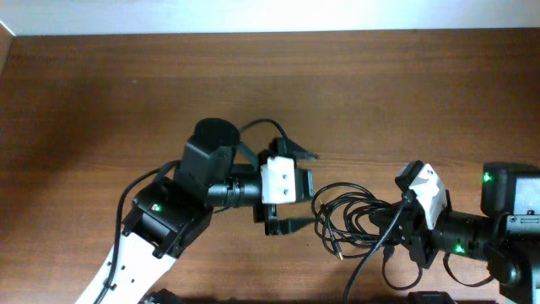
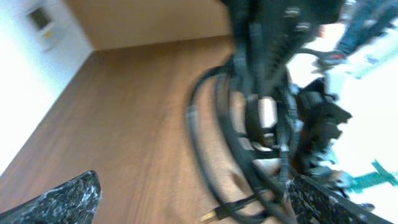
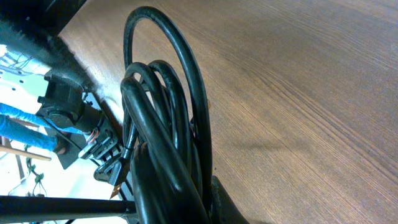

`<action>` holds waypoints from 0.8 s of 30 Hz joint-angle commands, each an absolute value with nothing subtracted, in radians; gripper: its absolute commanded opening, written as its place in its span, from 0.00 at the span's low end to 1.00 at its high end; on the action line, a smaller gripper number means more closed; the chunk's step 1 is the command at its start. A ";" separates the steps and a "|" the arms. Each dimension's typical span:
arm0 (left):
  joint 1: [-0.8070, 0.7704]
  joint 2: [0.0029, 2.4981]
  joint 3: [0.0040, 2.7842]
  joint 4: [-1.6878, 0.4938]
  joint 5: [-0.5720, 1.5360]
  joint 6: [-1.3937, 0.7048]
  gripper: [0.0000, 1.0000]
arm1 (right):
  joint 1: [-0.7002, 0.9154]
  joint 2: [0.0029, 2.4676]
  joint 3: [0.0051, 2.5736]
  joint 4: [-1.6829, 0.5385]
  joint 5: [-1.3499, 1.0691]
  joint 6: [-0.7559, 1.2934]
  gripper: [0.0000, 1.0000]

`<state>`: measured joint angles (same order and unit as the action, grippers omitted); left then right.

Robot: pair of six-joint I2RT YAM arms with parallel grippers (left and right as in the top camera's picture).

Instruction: Untangle cables

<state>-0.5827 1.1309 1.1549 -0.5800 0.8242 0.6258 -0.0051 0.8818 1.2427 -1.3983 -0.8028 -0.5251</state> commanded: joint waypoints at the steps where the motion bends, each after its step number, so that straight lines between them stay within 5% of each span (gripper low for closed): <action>1: -0.647 1.164 1.166 -0.593 0.921 0.720 0.97 | -0.006 0.877 1.257 -1.399 -0.854 -0.566 0.10; 10: -0.826 1.234 1.166 -0.517 0.921 0.720 0.84 | -0.006 0.877 1.257 -1.404 -0.863 -0.596 0.10; 12: -0.846 1.234 1.166 -0.481 0.921 0.720 0.71 | -0.006 0.877 1.257 -1.405 -0.864 -0.595 0.10; 15: -0.867 1.234 1.166 -0.452 0.921 0.720 0.31 | -0.006 0.877 1.257 -1.411 -0.864 -0.595 0.10; 18: -0.883 1.234 1.166 -0.445 0.921 0.720 0.09 | -0.006 0.877 1.257 -1.411 -0.864 -0.595 0.11; 24: -0.891 1.234 1.166 -0.445 0.921 0.720 0.00 | -0.007 0.877 1.257 -1.411 -0.863 -0.595 0.20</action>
